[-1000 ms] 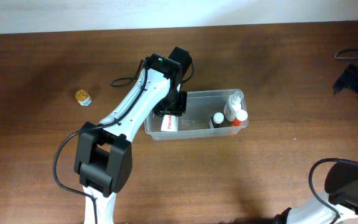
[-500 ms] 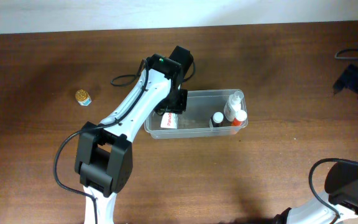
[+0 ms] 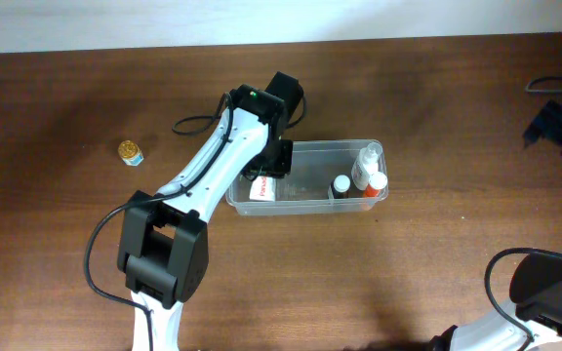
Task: Pack container
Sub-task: 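Lower the Panadol box into the container's left end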
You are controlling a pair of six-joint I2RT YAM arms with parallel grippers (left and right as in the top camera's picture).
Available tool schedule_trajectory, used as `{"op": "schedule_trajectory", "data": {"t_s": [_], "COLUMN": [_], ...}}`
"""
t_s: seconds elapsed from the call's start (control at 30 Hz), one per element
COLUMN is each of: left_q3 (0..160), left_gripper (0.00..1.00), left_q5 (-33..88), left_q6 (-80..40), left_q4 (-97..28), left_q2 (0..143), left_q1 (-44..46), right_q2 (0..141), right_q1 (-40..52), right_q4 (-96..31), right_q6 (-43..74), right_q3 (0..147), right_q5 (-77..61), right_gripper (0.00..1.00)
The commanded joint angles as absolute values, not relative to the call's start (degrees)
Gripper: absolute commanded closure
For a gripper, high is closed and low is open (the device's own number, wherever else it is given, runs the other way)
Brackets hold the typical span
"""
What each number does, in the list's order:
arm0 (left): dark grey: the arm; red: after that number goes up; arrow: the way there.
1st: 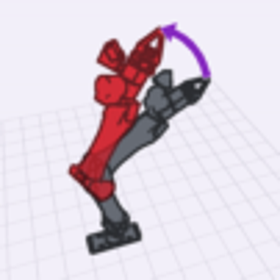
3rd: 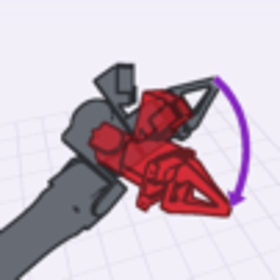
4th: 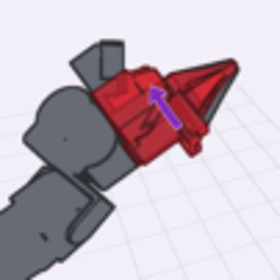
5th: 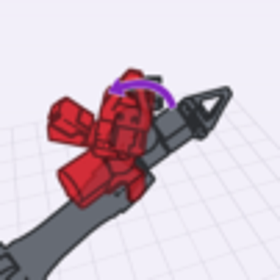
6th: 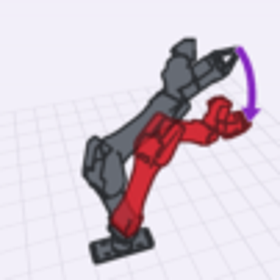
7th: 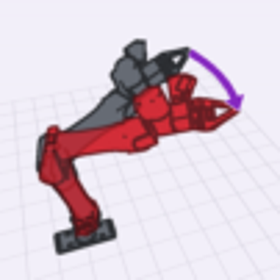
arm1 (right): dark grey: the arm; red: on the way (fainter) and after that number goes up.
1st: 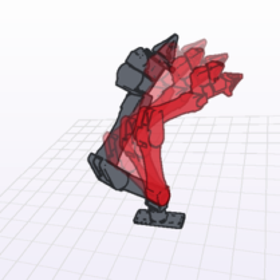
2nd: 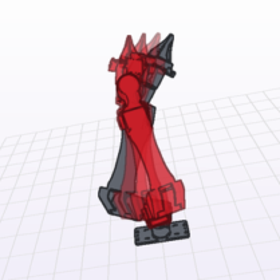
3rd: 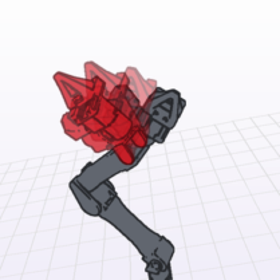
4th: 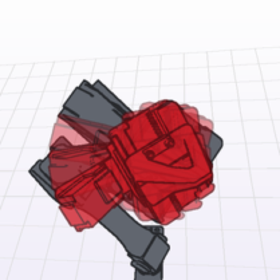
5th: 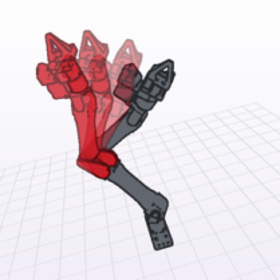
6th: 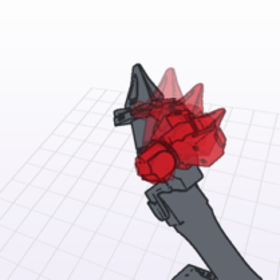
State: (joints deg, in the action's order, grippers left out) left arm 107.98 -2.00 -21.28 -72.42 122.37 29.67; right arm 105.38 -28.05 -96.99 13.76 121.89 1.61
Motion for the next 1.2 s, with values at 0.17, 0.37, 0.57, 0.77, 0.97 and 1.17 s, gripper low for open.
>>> {"op": "schedule_trajectory", "data": {"t_s": [0.17,0.37,0.57,0.77,0.97,1.17], "left_q3": [114.98,115.98,115.96,115.92,114.98,114.04], "left_gripper": [0.65,0.65,0.65,0.65,0.65,0.65], "left_q5": [-2.37,-2.15,-1.96,-0.67,-0.62,-0.64], "left_q6": [-21.89,-23.62,-24.88,-25.32,-26.17,-26.17], "left_q4": [-78.46,-80.68,-81.52,-81.49,-81.28,-81.30], "left_q2": [123.42,123.44,123.44,123.44,123.50,123.96], "left_q1": [29.47,29.47,29.50,29.52,29.52,29.52], "right_q2": [105.01,105.01,105.01,105.01,105.01,105.01], "right_q1": [-28.14,-28.14,-28.14,-28.14,-28.14,-28.14], "right_q4": [-97.30,-97.30,-97.30,-97.30,-97.30,-97.30], "right_q6": [14.46,14.46,14.46,14.46,14.46,14.46], "right_q3": [122.80,122.80,122.80,122.80,122.80,122.80], "right_q5": [1.54,1.52,1.52,1.52,1.52,1.52], "right_gripper": [0.02,0.02,0.02,0.02,0.02,0.02]}}
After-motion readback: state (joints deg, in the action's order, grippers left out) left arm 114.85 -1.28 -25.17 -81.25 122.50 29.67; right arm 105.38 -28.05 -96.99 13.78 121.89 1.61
